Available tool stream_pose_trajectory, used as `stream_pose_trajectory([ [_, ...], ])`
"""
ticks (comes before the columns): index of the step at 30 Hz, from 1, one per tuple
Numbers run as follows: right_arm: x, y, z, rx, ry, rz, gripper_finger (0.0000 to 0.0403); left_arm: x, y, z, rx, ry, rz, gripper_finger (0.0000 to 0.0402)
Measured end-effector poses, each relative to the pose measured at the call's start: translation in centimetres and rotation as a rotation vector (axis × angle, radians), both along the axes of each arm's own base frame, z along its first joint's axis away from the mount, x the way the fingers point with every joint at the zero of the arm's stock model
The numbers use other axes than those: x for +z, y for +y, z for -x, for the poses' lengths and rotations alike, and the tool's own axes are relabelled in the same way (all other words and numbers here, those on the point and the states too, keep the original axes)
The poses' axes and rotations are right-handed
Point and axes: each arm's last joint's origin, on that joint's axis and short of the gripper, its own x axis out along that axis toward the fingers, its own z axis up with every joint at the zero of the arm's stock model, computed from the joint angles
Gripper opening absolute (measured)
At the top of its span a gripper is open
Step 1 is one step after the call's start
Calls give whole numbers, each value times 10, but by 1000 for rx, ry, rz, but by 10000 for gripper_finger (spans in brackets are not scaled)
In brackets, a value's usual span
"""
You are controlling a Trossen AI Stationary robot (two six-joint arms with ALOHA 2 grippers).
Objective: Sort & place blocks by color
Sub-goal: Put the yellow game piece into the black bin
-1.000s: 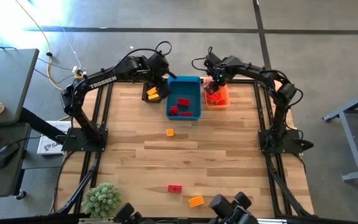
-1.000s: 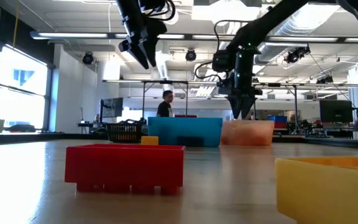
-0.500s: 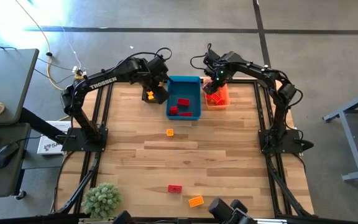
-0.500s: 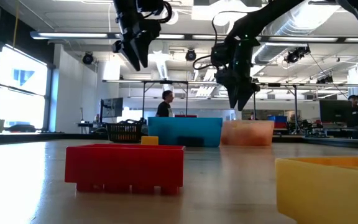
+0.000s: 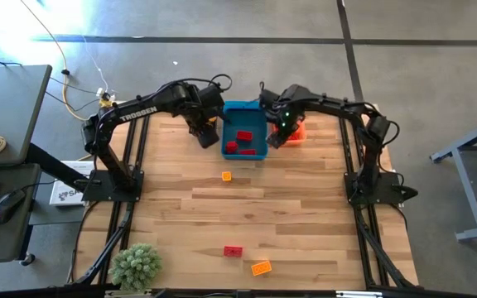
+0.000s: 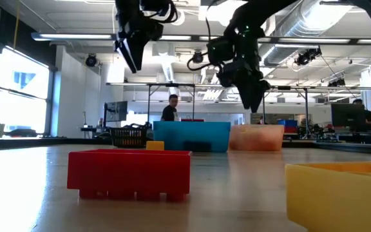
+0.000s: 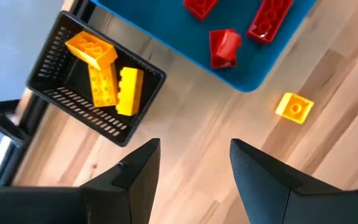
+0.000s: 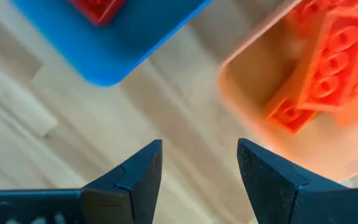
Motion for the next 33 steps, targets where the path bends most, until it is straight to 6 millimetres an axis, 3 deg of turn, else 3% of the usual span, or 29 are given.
stream_pose_trajectory([
  [15, 0, 111, -35, 192, 76, -17, 195, 0, 1, 1, -62, 48, -50, 184],
  [26, 0, 195, -41, 346, 73, -30, 195, 0, 1, 1, -63, 47, -50, 184],
  [33, 0, 247, -46, 463, -37, 27, 195, 0, 1, 1, -63, 47, -50, 184],
])
